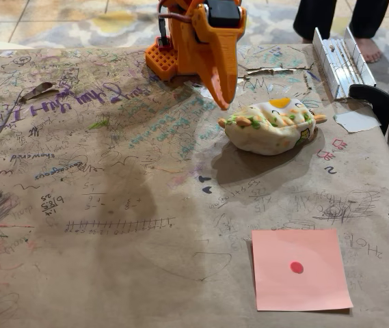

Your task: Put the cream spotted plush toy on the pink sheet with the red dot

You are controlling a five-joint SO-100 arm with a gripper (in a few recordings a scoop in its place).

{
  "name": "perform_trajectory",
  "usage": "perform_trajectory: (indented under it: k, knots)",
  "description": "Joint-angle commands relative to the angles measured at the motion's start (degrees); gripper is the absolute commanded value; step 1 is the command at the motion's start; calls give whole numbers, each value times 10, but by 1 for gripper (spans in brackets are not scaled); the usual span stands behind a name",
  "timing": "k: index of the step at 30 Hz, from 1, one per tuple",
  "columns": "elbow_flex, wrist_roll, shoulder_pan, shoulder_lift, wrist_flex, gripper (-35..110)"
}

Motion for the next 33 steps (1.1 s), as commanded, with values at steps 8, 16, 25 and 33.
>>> perform_trajectory:
  k: [8, 16, 25, 33]
  knots:
    - [-258, -289, -85, -249, 93, 40]
    - [-341, -477, -112, -553, 172, 44]
    - [-413, -541, -132, -790, 185, 43]
    - [-436, -439, -165, -938, 160, 0]
